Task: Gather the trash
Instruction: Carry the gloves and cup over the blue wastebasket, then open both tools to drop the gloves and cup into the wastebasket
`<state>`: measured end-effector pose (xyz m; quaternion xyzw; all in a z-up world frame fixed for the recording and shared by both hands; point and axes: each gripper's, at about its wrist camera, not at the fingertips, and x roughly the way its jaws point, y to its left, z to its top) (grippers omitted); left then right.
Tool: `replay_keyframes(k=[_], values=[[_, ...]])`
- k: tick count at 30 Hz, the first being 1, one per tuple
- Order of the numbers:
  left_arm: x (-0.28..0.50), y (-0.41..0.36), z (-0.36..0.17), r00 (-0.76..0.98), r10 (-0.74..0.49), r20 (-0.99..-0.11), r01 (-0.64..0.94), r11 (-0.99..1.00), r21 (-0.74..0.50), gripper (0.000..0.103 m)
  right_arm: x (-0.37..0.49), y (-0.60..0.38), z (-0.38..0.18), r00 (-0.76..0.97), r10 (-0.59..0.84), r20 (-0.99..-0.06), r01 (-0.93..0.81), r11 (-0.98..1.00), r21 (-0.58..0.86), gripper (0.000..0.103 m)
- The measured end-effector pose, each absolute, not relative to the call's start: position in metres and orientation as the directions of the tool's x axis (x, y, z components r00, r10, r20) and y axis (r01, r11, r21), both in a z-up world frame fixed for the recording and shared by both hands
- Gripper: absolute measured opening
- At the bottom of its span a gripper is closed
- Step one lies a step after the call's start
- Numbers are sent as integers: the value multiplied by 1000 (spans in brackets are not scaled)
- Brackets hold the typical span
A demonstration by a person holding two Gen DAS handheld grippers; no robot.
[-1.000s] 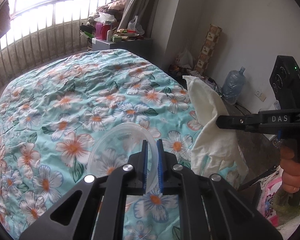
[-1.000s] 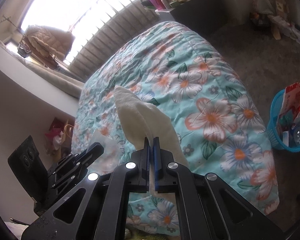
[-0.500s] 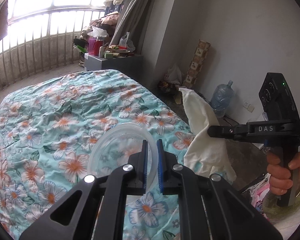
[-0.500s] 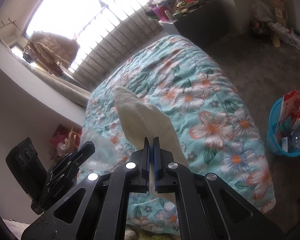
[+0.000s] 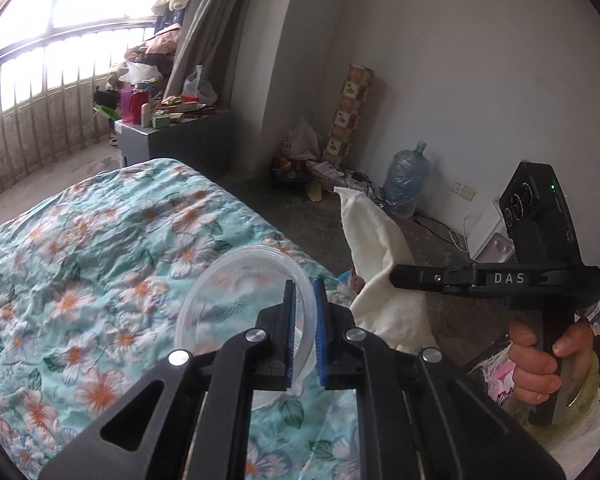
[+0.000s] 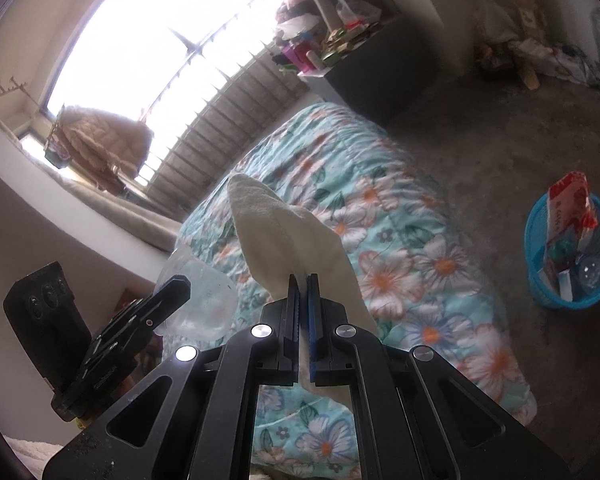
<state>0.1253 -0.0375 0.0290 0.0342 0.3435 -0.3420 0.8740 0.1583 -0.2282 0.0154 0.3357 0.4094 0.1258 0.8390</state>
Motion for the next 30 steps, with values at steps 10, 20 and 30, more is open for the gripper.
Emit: replay_keyframes(k=[10, 20, 30], values=[[147, -163, 29, 334, -677, -656, 781, 589, -210, 8, 126, -360, -11, 742, 307, -596, 315, 625, 714, 2], [179, -314, -41, 69, -623, -779, 865, 426, -264, 9, 130, -461, -94, 723, 225, -653, 514, 457, 726, 4], [185, -418, -128, 21, -482, -876, 923, 346, -169, 20, 169, -517, -186, 685, 262, -680, 606, 315, 731, 29]])
